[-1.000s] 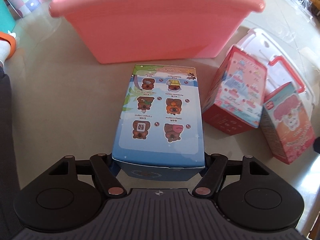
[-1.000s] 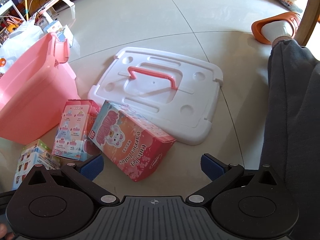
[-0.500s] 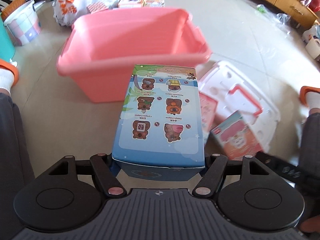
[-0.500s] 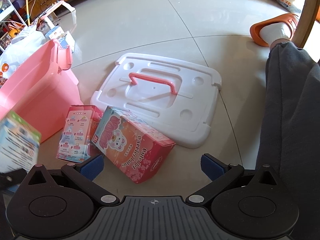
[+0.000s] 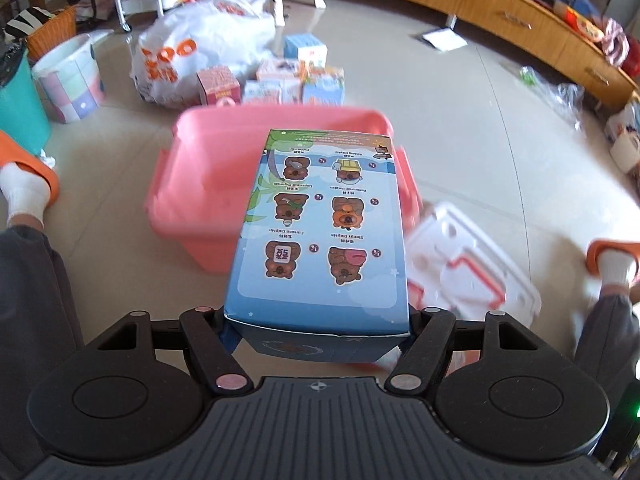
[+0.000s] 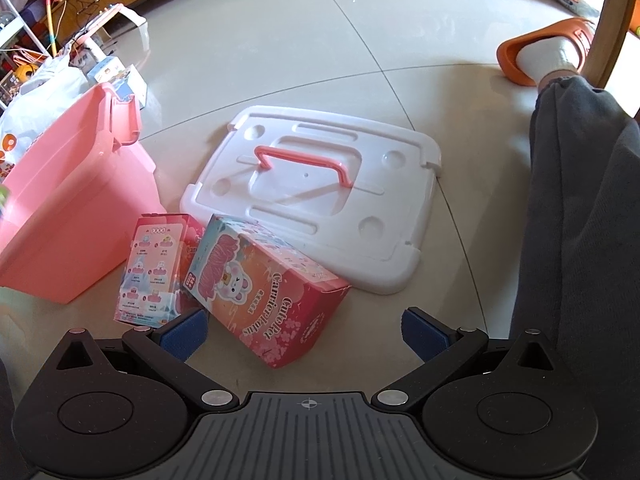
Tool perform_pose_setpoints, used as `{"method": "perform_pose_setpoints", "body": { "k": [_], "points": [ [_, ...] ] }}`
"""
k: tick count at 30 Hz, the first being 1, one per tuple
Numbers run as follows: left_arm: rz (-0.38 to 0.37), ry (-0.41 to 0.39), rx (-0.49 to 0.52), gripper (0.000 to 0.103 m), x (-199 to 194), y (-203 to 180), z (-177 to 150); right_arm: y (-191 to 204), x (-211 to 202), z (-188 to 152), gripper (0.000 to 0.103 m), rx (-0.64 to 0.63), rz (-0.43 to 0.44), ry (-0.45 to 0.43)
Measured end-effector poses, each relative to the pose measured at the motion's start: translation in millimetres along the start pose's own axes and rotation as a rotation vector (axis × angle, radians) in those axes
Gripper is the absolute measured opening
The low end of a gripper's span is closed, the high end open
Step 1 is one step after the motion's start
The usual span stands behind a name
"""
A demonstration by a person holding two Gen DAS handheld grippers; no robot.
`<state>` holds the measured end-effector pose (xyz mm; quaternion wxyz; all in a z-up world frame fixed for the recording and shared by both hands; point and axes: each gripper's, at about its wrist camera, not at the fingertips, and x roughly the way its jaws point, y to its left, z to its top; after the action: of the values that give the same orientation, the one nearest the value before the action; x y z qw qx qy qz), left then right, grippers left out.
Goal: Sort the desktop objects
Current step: 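Lift the blue box with the left tool and carry it over the pink bin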
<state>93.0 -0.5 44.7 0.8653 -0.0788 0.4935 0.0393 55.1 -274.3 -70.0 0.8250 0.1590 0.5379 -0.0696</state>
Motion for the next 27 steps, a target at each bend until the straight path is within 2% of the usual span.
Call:
{"method": "perform_pose_setpoints", "body": {
  "k": [5,16,20,22,27],
  "points": [
    [0.037,-0.018,-0.034,0.071,12.7,8.5,35.1,0.2,-0.6,-1.3,0.103,0.001,0.011,0.01],
    [0.127,0.042,-0.066,0.071,92.9,26.1,93.4,0.6,15.7,-0.7,0.103,0.019,0.01,0.065],
    [0.149,0.095,-0.065,0.071,122.1,38.7,107.3,2.0,24.2,-1.6,0.103,0.021,0.004,0.092],
    [0.136,0.136,-0.078,0.071,137.0,47.9,113.3,2.7,27.6,-2.2,0.103,0.021,0.001,0.102],
    [0.152,0.205,-0.081,0.071,169.4,60.6,116.5,1.1,34.8,-2.8,0.103,0.036,-0.008,0.127]
  ]
}}
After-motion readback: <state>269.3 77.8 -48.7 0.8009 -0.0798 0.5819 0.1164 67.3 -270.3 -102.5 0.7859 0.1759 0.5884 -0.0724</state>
